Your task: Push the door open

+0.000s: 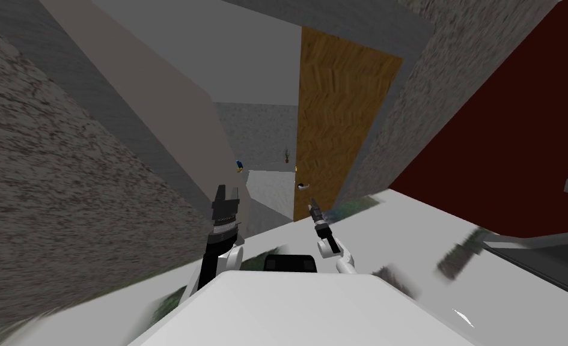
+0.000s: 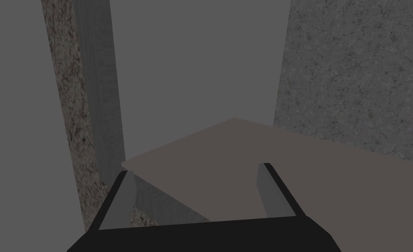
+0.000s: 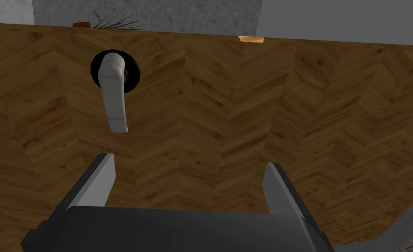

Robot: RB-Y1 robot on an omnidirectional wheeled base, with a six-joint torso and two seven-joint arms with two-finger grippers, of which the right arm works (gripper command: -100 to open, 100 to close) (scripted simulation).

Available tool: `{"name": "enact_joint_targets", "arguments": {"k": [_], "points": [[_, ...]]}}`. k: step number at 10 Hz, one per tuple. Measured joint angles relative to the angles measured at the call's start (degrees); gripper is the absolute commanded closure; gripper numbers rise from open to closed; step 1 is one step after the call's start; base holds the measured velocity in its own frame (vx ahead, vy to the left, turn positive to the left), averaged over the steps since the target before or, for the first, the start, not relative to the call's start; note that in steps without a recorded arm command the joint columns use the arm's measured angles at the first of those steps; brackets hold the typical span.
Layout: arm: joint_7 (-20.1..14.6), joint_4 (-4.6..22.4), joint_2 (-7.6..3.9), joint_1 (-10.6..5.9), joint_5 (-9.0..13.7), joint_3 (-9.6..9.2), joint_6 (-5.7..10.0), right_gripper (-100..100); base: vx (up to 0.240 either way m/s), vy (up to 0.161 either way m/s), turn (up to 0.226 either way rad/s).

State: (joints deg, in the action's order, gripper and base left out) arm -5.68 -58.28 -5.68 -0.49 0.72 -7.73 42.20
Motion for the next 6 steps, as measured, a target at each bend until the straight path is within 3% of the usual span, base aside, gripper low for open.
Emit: {"name": "enact_joint_targets", "arguments": {"k": [6], "points": [[-0.5, 8.8, 0.17, -3.63, -0.3, -0.99, 1.64, -100, 0.070, -0.088, 0.052]]}}
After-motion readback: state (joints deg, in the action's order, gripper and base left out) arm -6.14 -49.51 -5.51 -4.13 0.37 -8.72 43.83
